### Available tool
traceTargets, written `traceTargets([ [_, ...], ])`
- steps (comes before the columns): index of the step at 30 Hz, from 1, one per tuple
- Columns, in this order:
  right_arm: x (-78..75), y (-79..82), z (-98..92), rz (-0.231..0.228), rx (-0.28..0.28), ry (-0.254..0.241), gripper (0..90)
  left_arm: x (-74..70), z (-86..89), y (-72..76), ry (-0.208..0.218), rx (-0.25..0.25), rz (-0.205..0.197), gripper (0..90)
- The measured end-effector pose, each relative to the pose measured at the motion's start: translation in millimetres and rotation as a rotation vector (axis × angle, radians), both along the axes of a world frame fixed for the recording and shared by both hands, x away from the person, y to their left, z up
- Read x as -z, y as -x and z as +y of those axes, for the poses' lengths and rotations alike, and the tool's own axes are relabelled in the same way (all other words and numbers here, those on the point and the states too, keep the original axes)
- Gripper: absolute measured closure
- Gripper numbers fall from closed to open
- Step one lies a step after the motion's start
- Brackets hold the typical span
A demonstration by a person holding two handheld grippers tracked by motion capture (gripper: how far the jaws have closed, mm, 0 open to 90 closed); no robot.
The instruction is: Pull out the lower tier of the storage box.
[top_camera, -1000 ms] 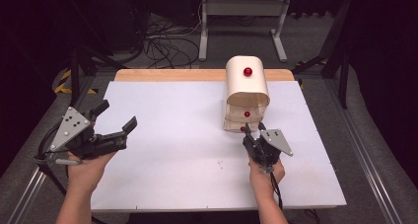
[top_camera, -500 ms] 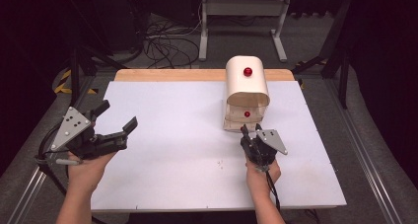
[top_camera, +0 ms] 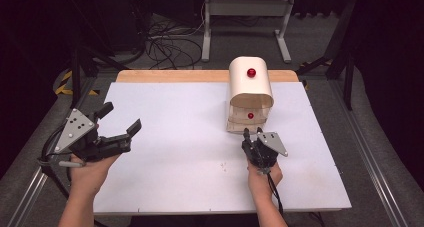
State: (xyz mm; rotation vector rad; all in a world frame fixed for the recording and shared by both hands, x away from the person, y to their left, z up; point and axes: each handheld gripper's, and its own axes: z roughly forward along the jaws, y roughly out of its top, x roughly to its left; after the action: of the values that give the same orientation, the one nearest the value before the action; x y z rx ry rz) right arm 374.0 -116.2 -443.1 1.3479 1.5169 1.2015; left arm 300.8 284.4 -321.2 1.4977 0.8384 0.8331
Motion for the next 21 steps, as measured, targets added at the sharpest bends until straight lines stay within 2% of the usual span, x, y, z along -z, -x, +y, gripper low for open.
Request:
traceTargets([
  [21,8.2,-5.1,6.2,0.024,0.002,0.007,58.3,1.2,0.4,-1.0,-0.002,-0.005,0.004,6.7],
])
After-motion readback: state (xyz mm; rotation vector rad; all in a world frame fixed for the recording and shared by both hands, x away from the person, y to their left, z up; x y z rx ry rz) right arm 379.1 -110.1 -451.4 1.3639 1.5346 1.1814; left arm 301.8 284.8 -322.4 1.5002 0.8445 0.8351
